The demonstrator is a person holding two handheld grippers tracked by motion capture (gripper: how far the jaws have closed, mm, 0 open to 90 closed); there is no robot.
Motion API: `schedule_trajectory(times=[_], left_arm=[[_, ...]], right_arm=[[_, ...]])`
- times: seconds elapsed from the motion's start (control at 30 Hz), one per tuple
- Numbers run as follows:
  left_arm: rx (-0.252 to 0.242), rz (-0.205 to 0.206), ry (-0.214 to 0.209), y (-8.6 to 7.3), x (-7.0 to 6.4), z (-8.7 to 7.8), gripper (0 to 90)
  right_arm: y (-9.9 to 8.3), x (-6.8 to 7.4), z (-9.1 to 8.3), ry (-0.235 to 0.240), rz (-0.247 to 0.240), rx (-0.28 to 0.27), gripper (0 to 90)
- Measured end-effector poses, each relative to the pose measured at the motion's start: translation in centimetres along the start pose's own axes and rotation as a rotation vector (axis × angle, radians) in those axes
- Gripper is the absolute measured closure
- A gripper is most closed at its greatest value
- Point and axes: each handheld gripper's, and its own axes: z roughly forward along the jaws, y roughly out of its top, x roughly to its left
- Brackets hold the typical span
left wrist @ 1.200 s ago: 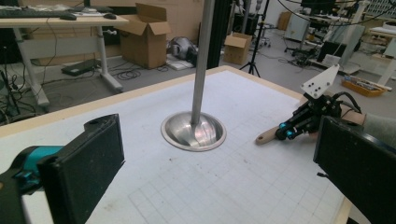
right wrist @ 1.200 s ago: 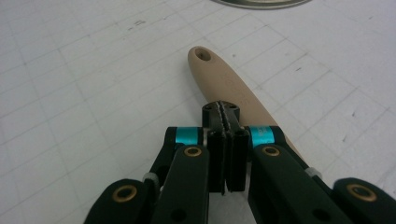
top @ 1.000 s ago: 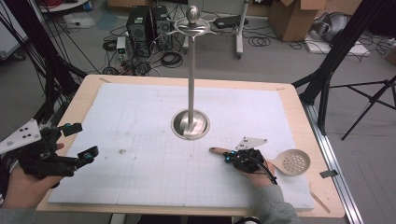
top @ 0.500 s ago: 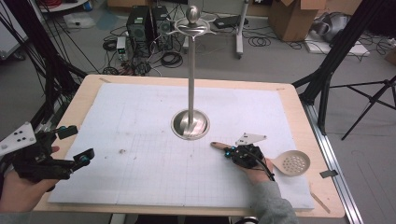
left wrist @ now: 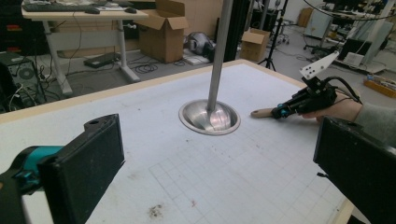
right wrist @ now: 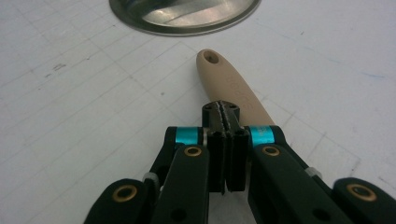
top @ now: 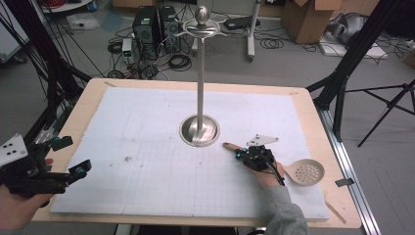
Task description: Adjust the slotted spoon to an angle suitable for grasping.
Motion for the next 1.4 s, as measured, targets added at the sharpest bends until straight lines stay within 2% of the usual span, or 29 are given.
schedule_trajectory(times=[0.33,0.63,0.73,0.77,0.87,1.0,1.03,1.07,1.1,1.13,1.17,1.2,1.23,1.3,1.33,1.4], left_arm=[[0.002,-0.002,0.013,-0.2,0.0,-0.6,2.1],[0.006,-0.001,0.010,-0.2,0.1,-0.4,2.1],[-0.008,0.006,0.009,0.1,0.1,-0.2,2.1],[-0.008,0.006,0.009,0.1,0.1,-0.2,2.1],[-0.036,0.013,0.000,0.4,0.2,0.0,3.3],[-0.026,0.010,-0.031,0.7,0.2,1.1,3.3],[-0.026,0.010,-0.031,0.7,0.2,1.1,3.3],[-0.022,0.012,-0.043,0.7,0.2,1.5,3.3],[-0.022,0.014,-0.049,0.8,0.1,1.7,3.3],[-0.020,0.016,-0.062,0.8,0.0,2.1,3.3],[-0.020,0.016,-0.071,0.9,0.0,2.4,3.3],[-0.017,0.017,-0.078,1.0,-0.1,2.7,3.3],[-0.015,0.017,-0.084,1.0,-0.1,2.9,3.3],[-0.013,0.013,-0.093,1.1,0.0,3.4,3.3],[-0.012,0.014,-0.097,1.1,0.0,3.6,3.3],[-0.009,0.012,-0.102,1.2,0.2,3.9,3.3]], right_arm=[[0.3,-0.6,0.3,-0.011,0.033,-0.009,89.6],[0.4,-0.6,0.4,-0.021,0.026,-0.007,89.6],[0.5,-0.5,-0.2,0.028,0.047,-0.038,89.5],[0.5,-0.5,-0.2,0.028,0.047,-0.038,89.5],[0.8,-0.4,-1.7,0.027,0.046,-0.079,89.5],[1.3,0.0,-3.4,0.034,0.024,-0.101,89.5],[1.4,0.1,-3.8,0.045,0.016,-0.107,89.5],[1.6,0.1,-4.3,0.080,0.009,-0.111,89.5],[1.6,0.1,-4.3,0.080,0.009,-0.111,89.5],[1.7,0.2,-4.6,0.102,0.007,-0.103,89.5],[2.0,0.2,-5.4,0.130,-0.045,-0.073,89.4],[2.2,0.2,-5.7,0.145,-0.062,-0.061,89.3],[2.2,0.2,-5.7,0.145,-0.062,-0.061,89.3],[2.6,0.0,-7.1,0.143,-0.105,-0.059,86.3],[2.6,0.0,-7.1,0.143,-0.105,-0.059,86.3],[2.5,-0.7,-8.3,0.119,-0.100,-0.072,85.2]])
